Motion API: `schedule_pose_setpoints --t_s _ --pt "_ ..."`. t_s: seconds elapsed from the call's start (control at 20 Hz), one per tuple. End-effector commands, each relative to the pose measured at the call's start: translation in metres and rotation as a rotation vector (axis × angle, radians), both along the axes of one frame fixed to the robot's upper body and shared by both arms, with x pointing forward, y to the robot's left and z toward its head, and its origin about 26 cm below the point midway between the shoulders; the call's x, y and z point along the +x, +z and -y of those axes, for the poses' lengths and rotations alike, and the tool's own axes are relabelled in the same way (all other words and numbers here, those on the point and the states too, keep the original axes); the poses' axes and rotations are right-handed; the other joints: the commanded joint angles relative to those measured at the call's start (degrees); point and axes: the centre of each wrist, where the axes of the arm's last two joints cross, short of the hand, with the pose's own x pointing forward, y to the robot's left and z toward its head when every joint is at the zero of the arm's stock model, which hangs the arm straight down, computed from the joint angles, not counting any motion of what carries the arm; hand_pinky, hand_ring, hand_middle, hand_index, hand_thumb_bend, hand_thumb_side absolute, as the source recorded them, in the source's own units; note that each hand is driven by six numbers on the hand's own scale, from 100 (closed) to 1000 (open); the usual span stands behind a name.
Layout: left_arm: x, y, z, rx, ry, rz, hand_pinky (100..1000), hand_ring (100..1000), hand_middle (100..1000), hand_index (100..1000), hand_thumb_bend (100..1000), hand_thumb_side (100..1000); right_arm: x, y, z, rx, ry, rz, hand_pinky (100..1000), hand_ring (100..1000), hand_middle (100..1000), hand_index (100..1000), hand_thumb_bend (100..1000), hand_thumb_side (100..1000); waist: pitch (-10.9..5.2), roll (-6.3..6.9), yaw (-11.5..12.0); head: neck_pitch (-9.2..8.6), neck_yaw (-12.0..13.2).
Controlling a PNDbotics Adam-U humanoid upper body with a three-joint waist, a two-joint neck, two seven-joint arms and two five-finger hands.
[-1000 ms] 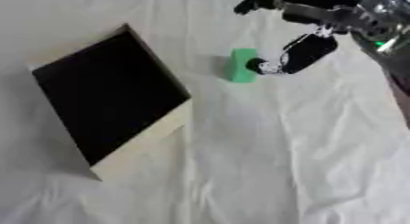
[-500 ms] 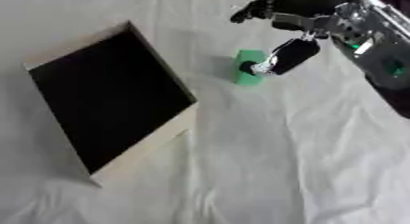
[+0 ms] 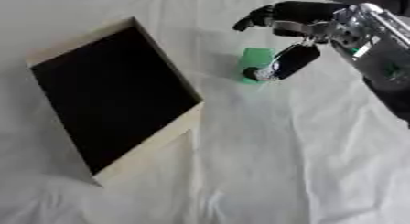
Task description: Pick up objects on the table and place them in the box.
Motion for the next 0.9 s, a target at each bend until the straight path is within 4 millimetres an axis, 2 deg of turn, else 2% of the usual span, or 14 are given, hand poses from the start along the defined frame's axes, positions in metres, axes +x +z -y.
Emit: schedule_pose_setpoints --t_s 0.05,0.55,0.9 --pt "-0.003 0.009 -0.001 0.035 -0.002 0.028 608 729 715 794 100 657 0.0 0.009 0.011 -0.034 -0.045 0.028 884 941 889 981 407 542 -0.96 0.43 0.1 -0.84 0.0" --pt "-0.003 0.009 -0.001 0.036 -0.001 0.027 607 723 711 792 100 662 0.011 -0.003 0.028 -0.049 -0.129 0.004 883 945 894 985 440 520 -0.5 0.39 0.3 -1.41 -0.2" --pt "-0.003 0.009 -0.001 0.037 -0.002 0.025 605 720 709 791 100 665 0.014 -0.006 0.03 -0.043 -0.145 -0.016 876 939 881 973 419 525 -0.3 0.42 0.3 -1.63 -0.3"
